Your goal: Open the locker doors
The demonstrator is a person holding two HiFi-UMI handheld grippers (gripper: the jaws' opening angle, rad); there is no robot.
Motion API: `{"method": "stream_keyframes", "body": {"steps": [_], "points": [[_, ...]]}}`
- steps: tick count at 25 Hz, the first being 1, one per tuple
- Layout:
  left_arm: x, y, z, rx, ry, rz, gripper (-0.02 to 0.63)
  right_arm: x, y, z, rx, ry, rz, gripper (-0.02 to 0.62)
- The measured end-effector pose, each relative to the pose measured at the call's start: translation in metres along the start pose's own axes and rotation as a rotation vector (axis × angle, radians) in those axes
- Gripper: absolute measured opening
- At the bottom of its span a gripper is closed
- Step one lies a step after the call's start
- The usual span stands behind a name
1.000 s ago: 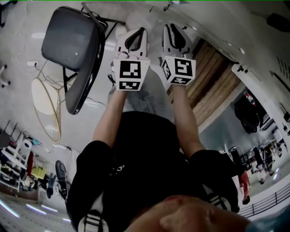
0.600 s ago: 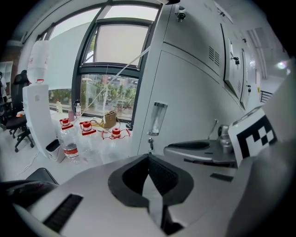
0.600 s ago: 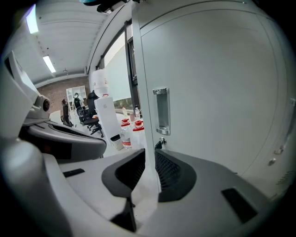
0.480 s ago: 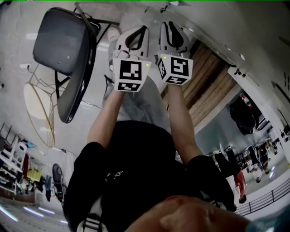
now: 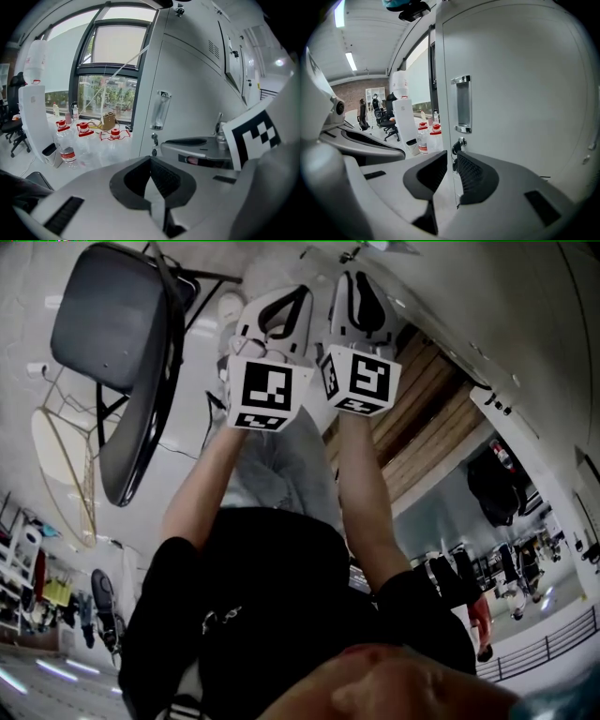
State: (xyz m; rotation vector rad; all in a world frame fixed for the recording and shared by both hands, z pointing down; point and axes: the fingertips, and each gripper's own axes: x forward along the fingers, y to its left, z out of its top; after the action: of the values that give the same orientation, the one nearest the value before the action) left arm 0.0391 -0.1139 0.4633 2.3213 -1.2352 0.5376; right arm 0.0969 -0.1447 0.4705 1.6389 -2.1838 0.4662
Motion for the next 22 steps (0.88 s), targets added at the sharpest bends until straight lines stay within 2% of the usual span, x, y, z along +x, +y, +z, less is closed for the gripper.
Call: {"method": "stream_keyframes", "body": {"steps": [10,15,22], "points": [[0.003,0.015,-0.019,-0.081,0.004,0.019,0.011,0.021,-0.002,-0.004,-0.036,-0.011,-0.063,0.064],[0.003,0.02,-0.024,-0.079,0.008,0.012,0.011,0.025,-0.001,-0.003,-0.041,-0.008,-0.085,0.064],[0.001,0.025,-0.025,-0.089,0.006,0.011,0.011,0.029,-0.007,-0.004,0.023,0.003,-0.125,0.061]]}}
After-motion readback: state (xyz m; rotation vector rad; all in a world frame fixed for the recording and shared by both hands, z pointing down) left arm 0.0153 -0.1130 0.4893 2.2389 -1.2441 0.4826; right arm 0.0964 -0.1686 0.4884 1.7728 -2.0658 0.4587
